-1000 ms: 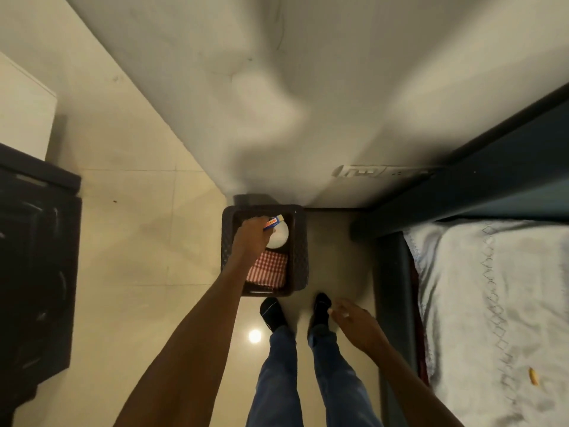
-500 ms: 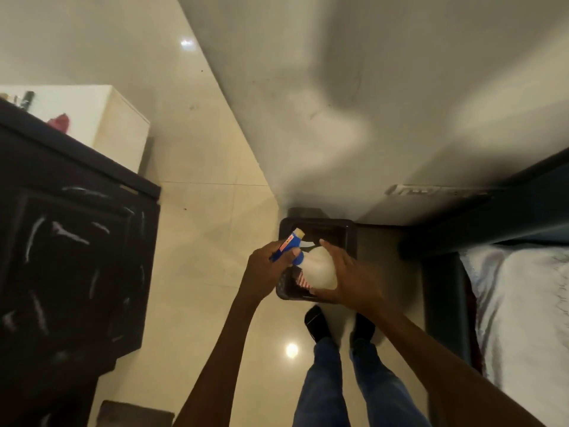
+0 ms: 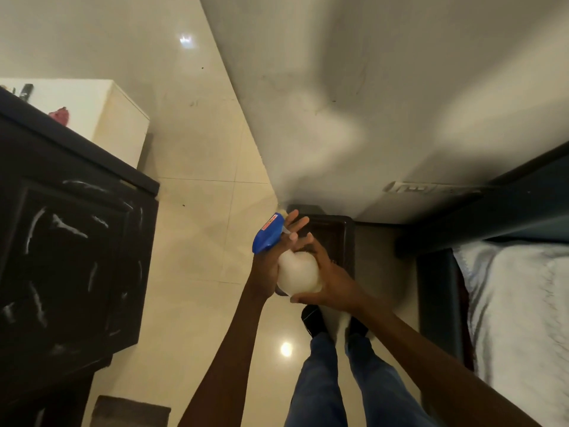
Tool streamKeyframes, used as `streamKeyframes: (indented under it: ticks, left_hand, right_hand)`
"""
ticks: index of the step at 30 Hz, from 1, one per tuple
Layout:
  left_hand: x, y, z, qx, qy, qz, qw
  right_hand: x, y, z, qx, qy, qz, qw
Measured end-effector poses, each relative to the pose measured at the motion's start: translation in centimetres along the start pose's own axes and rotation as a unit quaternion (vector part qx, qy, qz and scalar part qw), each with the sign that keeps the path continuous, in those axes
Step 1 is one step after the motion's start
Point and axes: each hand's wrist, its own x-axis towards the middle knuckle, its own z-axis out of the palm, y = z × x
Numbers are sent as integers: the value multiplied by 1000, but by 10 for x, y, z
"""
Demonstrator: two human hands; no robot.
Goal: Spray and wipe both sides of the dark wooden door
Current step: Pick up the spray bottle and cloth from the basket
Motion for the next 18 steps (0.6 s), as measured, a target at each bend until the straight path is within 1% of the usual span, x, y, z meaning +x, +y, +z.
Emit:
streamKeyframes:
  ticks: [1,3,4,7,9,11,13,15,18]
  left_hand:
    - [0,-1,-1,-3,6,4,1000]
    - [1,-4,-6,-39,32,-15,999]
    - [-1,-8,-11,-58,43,-9,997]
    - [-4,-17,-21,-89,85,-26,992]
    - [-10,-23,-28,-94,125,-34,987]
    - [-17,-33,-33,-84,169,-29,982]
    - [-25,-52,-37,-82,217,-35,972]
    - [-34,-67,-36,-76,255,-24,964]
    - [-44,-95,-34,-40,285,-10,958]
  right_hand:
    - [-1,-2,-2,-14,-10,11,1000]
    - [-6,-2,-8,-32,-32,25,999]
    - [-8,1,-12,-39,-39,32,998]
    - [-14,19,-25,-55,-31,94,994]
    - [-12,35,-28,-119,-15,134,984]
    - [-5,51,-28,-196,-26,160,967]
    - [5,65,-23,-239,-40,175,954]
    - [19,74,-19,-247,-46,179,951]
    - [51,82,-6,-200,-52,188,960]
